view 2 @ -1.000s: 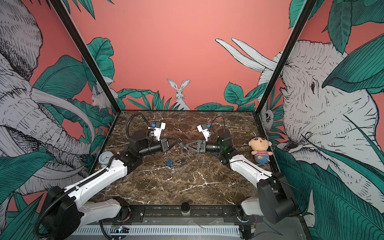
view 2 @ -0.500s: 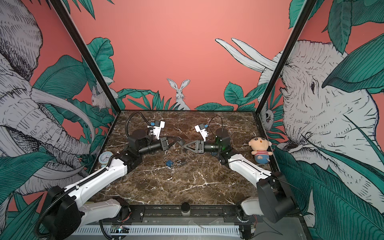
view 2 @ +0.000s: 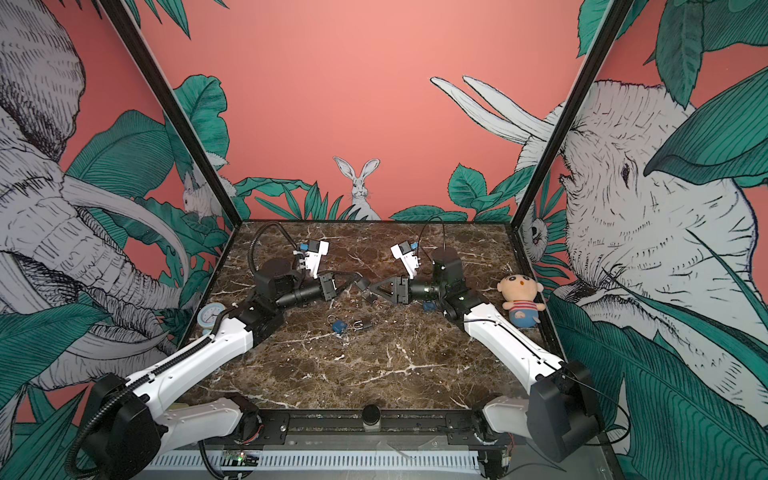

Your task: Lock with the key

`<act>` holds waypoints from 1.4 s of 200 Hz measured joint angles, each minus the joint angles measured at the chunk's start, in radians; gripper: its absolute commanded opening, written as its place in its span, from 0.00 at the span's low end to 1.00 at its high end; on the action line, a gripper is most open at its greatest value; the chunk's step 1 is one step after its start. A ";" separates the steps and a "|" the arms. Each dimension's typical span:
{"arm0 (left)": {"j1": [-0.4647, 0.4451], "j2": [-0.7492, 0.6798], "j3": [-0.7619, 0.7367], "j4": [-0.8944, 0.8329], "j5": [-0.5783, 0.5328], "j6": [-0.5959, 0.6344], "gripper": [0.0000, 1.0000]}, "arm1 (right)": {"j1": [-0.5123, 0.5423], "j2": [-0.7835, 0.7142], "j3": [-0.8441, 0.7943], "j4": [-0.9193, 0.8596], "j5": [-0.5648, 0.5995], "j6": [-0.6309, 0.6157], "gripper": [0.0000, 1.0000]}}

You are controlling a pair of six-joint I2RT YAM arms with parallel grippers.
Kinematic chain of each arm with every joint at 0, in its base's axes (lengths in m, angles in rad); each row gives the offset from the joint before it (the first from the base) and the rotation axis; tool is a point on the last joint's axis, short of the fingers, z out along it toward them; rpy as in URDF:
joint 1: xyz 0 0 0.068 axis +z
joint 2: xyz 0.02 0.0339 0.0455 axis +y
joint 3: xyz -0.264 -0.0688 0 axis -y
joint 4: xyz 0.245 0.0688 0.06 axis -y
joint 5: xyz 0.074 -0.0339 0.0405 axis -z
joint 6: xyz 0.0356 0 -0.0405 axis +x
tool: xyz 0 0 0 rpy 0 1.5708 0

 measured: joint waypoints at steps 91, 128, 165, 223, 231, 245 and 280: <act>0.000 0.034 0.016 0.053 0.012 -0.042 0.00 | 0.017 0.034 0.000 0.046 -0.012 0.033 0.30; 0.000 0.037 0.016 0.070 0.016 -0.055 0.00 | 0.017 0.042 0.000 0.051 -0.010 0.046 0.13; 0.002 0.037 0.016 0.080 0.018 -0.059 0.00 | 0.017 0.043 0.000 0.064 -0.019 0.053 0.00; 0.021 0.037 0.016 0.082 0.033 -0.060 0.00 | 0.015 0.042 -0.030 0.121 -0.039 0.077 0.00; 0.026 0.037 0.016 0.080 0.042 -0.060 0.00 | 0.010 0.042 -0.039 0.142 -0.041 0.087 0.00; 0.037 0.036 0.016 0.077 0.065 -0.064 0.00 | 0.007 0.037 -0.058 0.177 -0.045 0.105 0.00; 0.068 0.024 0.016 0.075 0.119 -0.078 0.00 | -0.007 0.015 -0.103 0.249 -0.064 0.149 0.00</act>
